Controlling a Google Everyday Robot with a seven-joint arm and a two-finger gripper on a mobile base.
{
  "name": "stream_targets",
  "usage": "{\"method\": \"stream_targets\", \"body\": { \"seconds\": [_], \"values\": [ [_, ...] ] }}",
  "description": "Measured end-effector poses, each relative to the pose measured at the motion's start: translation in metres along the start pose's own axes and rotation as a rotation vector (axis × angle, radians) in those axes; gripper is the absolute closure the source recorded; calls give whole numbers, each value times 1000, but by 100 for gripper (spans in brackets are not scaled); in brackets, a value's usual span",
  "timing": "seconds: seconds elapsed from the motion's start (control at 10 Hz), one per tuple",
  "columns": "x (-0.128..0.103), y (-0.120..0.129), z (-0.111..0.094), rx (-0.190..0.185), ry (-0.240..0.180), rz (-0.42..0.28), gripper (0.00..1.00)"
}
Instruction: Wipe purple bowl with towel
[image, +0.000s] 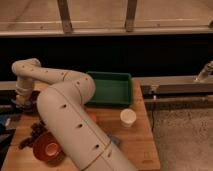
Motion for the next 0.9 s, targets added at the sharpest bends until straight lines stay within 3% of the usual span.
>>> {"method": "stream_targets", "body": {
  "seconds": [0.5,0.7,0.9],
  "values": [
    [21,-41,-14,79,46,67,100],
    [11,-54,-11,103,52,62,100],
    [-13,-59,-4,100,43,23,100]
  ]
}}
